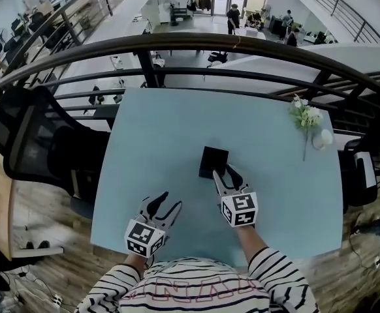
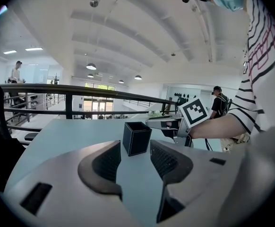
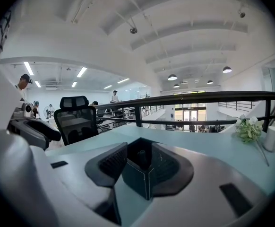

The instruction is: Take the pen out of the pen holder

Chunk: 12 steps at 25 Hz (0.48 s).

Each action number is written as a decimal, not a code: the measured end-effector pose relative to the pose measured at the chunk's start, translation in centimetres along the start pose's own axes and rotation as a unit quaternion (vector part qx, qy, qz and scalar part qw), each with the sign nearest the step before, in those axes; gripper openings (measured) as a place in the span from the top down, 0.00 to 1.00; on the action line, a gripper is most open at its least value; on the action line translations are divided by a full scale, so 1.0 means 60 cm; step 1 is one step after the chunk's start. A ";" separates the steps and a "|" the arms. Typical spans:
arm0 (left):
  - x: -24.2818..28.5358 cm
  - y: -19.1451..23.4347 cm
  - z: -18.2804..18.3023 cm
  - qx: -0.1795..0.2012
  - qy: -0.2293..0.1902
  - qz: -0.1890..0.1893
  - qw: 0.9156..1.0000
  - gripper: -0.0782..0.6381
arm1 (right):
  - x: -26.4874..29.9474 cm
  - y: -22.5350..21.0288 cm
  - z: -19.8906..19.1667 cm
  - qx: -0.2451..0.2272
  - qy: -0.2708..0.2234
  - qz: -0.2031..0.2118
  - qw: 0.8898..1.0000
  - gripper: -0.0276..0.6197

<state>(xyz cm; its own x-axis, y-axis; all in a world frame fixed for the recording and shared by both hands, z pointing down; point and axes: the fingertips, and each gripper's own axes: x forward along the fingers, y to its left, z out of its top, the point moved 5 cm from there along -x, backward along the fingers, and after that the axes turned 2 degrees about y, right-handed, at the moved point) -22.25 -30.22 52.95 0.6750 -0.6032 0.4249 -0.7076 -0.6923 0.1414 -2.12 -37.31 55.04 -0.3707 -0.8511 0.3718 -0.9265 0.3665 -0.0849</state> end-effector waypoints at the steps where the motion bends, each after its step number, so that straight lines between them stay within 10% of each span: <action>1: 0.001 0.002 0.000 0.000 0.001 -0.002 1.000 0.65 | 0.004 -0.002 -0.001 -0.001 0.002 -0.004 1.000 0.70; 12: -0.008 0.019 -0.007 0.000 0.008 -0.011 1.000 0.65 | 0.016 -0.004 -0.019 -0.005 0.020 -0.032 0.999 0.84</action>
<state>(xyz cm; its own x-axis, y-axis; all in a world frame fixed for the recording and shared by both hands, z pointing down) -23.47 -30.55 53.30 0.6870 -0.5811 0.4362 -0.6927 -0.7051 0.1516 -2.21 -37.78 56.46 -0.3083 -0.8570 0.4130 -0.9474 0.3160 -0.0516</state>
